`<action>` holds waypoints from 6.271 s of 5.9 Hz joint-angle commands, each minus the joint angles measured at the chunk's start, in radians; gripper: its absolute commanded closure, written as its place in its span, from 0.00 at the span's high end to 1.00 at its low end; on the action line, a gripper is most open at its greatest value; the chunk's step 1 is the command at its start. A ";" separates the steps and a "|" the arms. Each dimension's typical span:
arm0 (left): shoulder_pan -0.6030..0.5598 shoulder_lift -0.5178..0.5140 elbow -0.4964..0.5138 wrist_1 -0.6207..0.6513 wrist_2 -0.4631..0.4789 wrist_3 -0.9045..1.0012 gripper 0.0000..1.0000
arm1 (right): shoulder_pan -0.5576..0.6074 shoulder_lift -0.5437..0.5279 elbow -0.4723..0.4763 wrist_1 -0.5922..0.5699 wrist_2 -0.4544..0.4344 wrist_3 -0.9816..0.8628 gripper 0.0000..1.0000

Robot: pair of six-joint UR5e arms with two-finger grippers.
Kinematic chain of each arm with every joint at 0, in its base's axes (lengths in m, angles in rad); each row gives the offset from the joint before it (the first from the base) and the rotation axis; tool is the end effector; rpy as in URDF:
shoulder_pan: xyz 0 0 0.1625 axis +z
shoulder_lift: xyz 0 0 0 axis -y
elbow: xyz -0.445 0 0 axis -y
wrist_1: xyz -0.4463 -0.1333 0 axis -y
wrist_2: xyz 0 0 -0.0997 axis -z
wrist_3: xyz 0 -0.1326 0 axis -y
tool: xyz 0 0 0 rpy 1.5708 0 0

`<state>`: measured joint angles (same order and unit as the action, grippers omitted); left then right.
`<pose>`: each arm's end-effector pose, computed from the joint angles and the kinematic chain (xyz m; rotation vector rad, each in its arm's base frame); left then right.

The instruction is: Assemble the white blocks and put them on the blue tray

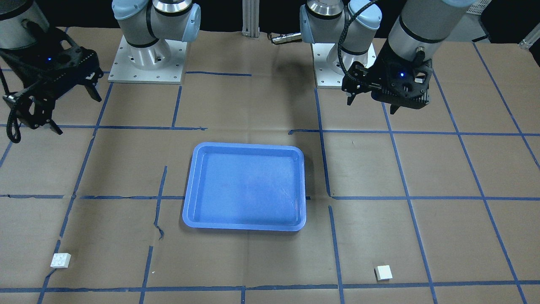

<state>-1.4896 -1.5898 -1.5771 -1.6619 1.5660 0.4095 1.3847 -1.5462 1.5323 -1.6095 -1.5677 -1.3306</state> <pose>-0.0898 -0.5473 0.4528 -0.5068 -3.0622 -0.1736 0.0271 -0.5787 0.4864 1.6826 -2.6120 0.0627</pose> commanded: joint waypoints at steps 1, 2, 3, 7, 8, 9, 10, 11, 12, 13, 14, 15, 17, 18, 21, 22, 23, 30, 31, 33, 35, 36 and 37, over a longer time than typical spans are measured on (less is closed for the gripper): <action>0.061 -0.088 -0.006 0.011 0.002 0.244 0.99 | -0.111 0.061 -0.029 -0.004 0.011 -0.379 1.00; 0.061 -0.143 -0.009 0.108 0.003 0.324 0.99 | -0.168 0.118 -0.056 -0.060 0.084 -0.519 1.00; 0.072 -0.206 -0.030 0.243 0.009 0.509 0.95 | -0.212 0.185 -0.095 -0.075 0.118 -0.633 1.00; 0.098 -0.447 0.022 0.593 0.025 0.890 0.98 | -0.271 0.466 -0.270 -0.096 0.303 -0.725 1.00; 0.098 -0.490 0.028 0.649 0.017 1.058 0.98 | -0.304 0.536 -0.285 -0.096 0.371 -0.769 1.00; 0.098 -0.527 0.026 0.677 0.017 1.148 0.97 | -0.306 0.601 -0.308 -0.096 0.376 -0.821 1.00; 0.098 -0.548 0.043 0.697 0.014 1.198 0.97 | -0.306 0.642 -0.310 -0.110 0.377 -0.825 1.00; 0.098 -0.606 0.090 0.718 0.012 1.198 0.98 | -0.306 0.699 -0.307 -0.175 0.376 -0.835 1.00; 0.098 -0.651 0.142 0.717 -0.009 1.198 0.97 | -0.305 0.736 -0.304 -0.184 0.377 -0.849 1.00; 0.098 -0.677 0.161 0.718 -0.036 1.198 0.97 | -0.299 0.747 -0.301 -0.184 0.388 -0.851 1.00; 0.098 -0.691 0.167 0.726 -0.037 1.200 0.97 | -0.294 0.764 -0.299 -0.185 0.428 -0.860 1.00; 0.098 -0.714 0.170 0.750 -0.038 1.201 0.97 | -0.293 0.776 -0.296 -0.184 0.429 -0.875 1.00; 0.098 -0.734 0.178 0.745 -0.037 1.204 0.89 | -0.285 0.773 -0.271 -0.184 0.430 -0.875 0.99; 0.098 -0.730 0.181 0.743 -0.037 1.210 0.37 | -0.285 0.776 -0.271 -0.187 0.428 -0.877 0.94; 0.082 -0.666 0.193 0.676 -0.034 1.209 0.00 | -0.285 0.770 -0.274 -0.196 0.426 -0.872 0.82; 0.045 -0.620 0.193 0.612 -0.029 1.209 0.00 | -0.285 0.772 -0.273 -0.198 0.426 -0.875 0.76; -0.012 -0.584 0.180 0.575 -0.027 1.203 0.00 | -0.285 0.770 -0.274 -0.199 0.426 -0.874 0.69; -0.451 -0.472 -0.150 0.689 -0.024 0.724 0.00 | -0.285 0.752 -0.284 -0.211 0.428 -0.863 0.30; -0.465 -0.470 -0.171 0.704 -0.023 0.724 0.00 | -0.285 0.733 -0.287 -0.210 0.429 -0.848 0.28; -0.466 -0.499 -0.179 0.743 -0.021 0.723 0.03 | -0.256 0.649 -0.276 -0.170 0.451 -0.799 0.27; -0.466 -0.507 -0.176 0.757 -0.018 0.721 0.87 | -0.237 0.530 -0.242 -0.048 0.451 -0.780 0.26; -0.466 -0.480 -0.175 0.748 -0.017 0.721 0.94 | -0.227 0.441 -0.174 -0.038 0.451 -0.779 0.25; -0.457 -0.445 -0.169 0.732 -0.015 0.713 0.96 | -0.216 0.361 -0.071 -0.053 0.459 -0.748 0.25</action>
<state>-1.9530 -2.0644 -1.7504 -0.9172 1.5494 1.1282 1.1584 -1.1049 1.3743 -1.6592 -1.1143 -2.1004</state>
